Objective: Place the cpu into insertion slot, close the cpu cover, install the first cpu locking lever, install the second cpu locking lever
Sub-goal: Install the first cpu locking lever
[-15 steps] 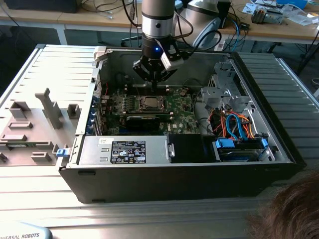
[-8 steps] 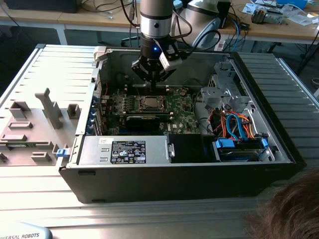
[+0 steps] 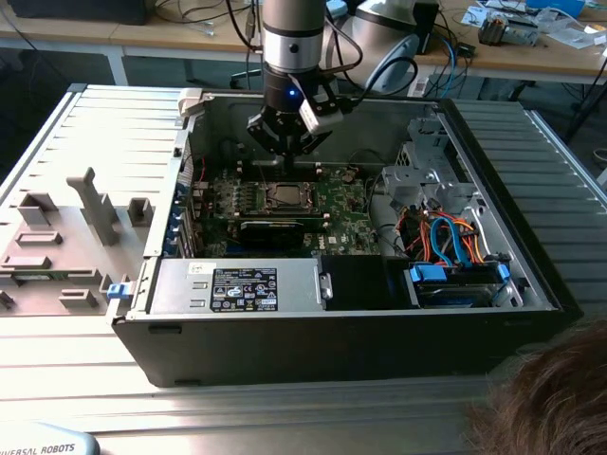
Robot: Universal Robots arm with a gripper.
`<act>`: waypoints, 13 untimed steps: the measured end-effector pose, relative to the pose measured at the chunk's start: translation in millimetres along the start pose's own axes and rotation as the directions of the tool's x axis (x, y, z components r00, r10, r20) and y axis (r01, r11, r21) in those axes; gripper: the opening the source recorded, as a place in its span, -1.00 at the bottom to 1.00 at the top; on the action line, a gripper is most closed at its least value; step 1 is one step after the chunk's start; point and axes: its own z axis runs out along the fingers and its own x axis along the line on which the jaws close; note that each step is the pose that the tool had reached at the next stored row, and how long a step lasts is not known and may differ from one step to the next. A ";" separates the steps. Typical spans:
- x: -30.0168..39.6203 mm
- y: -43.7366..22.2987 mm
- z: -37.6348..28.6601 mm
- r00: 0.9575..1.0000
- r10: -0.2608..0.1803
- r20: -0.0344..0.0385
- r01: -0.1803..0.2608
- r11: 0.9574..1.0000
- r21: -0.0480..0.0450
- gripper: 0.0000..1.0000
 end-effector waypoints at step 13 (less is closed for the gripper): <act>3.2 0.0 0.0 1.000 0.000 0.000 0.000 1.000 0.000 -0.79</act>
